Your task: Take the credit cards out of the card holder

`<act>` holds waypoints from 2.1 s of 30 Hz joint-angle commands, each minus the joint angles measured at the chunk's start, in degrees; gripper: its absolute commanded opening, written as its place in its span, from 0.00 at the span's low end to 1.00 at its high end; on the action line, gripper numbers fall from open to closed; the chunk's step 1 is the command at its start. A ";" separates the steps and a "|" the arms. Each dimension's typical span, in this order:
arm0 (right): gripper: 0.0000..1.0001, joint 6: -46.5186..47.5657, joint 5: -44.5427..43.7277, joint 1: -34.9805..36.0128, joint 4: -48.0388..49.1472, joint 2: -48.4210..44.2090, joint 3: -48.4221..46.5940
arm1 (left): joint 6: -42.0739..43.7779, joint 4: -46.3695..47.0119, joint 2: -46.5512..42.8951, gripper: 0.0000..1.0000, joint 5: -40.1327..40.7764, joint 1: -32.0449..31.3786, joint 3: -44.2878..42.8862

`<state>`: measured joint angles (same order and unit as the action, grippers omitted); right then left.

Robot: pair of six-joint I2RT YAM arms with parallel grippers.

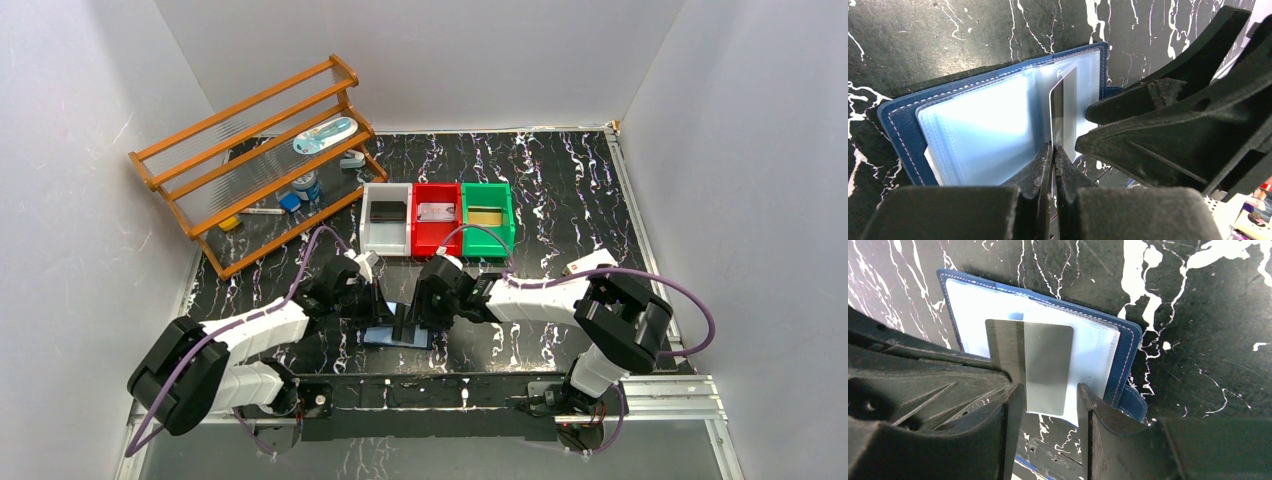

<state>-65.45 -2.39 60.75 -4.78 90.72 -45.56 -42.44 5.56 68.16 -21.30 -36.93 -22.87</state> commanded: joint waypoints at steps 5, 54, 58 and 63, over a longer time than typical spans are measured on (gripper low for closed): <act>0.52 7.62 0.93 -0.30 -2.53 -4.09 -3.13 | 1.51 -2.22 0.52 0.00 0.24 -0.08 -0.69; 0.49 -0.75 2.18 -2.05 0.61 1.36 3.27 | 3.13 -7.14 -3.14 0.18 -1.83 -0.13 -4.13; 0.49 -0.81 2.55 -2.05 1.12 1.73 3.53 | 3.65 -6.91 -2.05 0.21 -3.34 -0.13 -4.19; 0.49 -0.81 2.59 -2.20 1.18 1.35 3.64 | 3.83 -8.28 -1.87 0.07 -1.79 -0.09 -4.36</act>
<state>-67.37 2.39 59.16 0.69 92.23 -44.03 -39.48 -1.72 66.41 -22.33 -36.88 -25.15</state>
